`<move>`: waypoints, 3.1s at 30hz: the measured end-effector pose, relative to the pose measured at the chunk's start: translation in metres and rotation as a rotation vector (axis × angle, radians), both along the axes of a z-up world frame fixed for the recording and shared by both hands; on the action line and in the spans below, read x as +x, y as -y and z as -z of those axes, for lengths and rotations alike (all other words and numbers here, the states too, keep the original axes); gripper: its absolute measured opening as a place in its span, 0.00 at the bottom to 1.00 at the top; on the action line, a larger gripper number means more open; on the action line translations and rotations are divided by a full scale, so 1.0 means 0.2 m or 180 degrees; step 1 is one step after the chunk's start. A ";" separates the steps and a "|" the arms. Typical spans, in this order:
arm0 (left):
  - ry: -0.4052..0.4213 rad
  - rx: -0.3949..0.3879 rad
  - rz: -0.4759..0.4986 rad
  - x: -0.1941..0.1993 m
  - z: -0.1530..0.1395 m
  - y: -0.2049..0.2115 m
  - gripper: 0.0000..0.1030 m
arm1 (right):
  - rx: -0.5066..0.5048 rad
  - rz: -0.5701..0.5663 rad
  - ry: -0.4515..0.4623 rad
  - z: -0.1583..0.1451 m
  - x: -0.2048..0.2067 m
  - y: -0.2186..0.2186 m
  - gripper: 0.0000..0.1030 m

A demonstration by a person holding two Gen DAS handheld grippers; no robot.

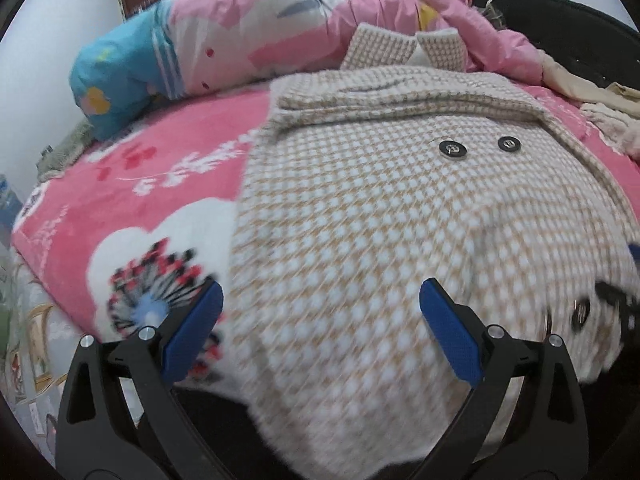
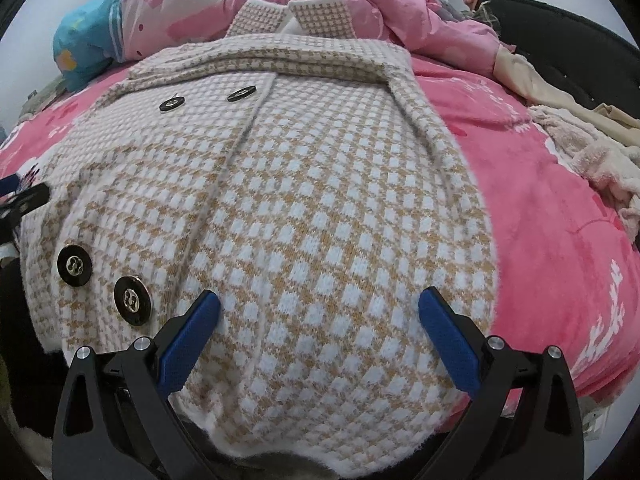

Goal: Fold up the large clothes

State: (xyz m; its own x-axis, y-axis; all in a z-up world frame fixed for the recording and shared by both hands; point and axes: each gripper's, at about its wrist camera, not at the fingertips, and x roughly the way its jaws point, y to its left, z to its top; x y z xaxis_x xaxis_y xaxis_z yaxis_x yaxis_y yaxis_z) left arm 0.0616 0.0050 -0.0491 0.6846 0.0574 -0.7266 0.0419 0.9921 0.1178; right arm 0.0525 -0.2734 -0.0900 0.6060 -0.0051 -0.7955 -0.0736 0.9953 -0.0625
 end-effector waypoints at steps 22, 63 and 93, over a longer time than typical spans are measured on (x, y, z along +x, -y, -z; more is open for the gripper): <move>-0.0480 -0.0433 -0.0275 -0.21 0.18 -0.15 0.61 | -0.0005 -0.0097 -0.0014 0.00 0.01 0.00 0.94; -0.0807 -0.1240 -0.0171 -0.16 0.28 -0.30 0.58 | 0.1018 0.0424 -0.0181 0.14 -0.33 0.47 0.89; -0.1008 -0.0542 -0.0208 -0.13 0.36 0.02 0.34 | 0.1490 0.0223 -0.0722 0.38 -0.40 0.45 0.25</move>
